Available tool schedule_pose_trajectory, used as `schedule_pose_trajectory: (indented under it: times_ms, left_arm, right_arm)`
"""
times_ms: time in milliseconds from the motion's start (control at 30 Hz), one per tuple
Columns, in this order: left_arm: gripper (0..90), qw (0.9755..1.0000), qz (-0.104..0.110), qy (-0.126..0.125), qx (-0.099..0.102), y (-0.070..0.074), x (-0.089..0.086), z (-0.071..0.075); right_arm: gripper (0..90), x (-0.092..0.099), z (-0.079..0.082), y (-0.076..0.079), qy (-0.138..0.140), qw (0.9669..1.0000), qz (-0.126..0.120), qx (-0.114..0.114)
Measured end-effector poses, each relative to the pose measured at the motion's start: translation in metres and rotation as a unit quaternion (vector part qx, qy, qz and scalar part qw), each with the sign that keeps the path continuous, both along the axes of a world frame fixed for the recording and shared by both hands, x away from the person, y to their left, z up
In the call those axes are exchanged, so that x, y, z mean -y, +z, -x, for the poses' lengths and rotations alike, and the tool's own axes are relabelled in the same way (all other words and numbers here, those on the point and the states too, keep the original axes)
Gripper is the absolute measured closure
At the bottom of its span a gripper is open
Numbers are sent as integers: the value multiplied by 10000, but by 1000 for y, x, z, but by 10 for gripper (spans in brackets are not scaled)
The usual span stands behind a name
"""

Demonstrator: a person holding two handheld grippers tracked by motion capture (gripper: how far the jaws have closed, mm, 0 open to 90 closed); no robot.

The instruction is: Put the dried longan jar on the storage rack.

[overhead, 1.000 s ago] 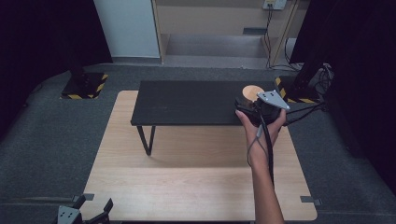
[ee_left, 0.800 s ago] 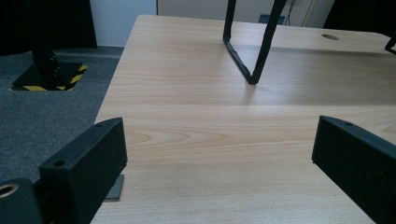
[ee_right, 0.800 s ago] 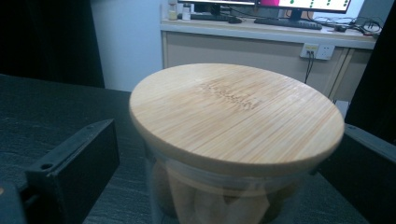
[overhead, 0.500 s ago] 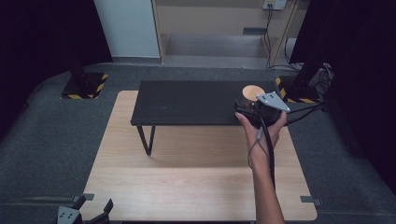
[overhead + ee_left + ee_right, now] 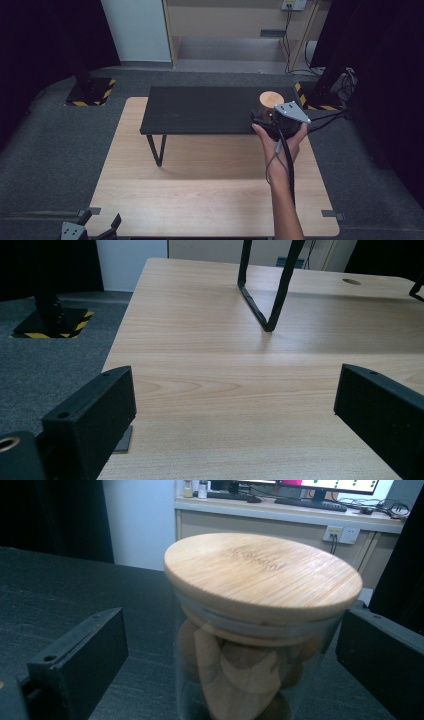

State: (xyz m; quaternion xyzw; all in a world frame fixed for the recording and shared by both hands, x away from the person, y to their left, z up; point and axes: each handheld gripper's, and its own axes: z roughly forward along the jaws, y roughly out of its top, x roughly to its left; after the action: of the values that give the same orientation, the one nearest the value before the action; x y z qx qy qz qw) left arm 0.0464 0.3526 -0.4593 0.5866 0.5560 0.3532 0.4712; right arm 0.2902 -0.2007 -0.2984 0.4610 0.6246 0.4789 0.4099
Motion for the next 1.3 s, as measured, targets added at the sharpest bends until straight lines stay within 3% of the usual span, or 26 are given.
schedule_pose_trajectory:
  times_ms: [833, 1300]
  left_arm:
    - [19, 10000, 10, -10, -5, 0, -1, 0]
    - [19, 10000, 8, -70, -1, 1, 0, 0]
  right_arm:
    - [6, 2, 22, -4, 49, 10000, -18, 25]
    - [6, 3, 60, -22, 84, 9999, -95, 101]
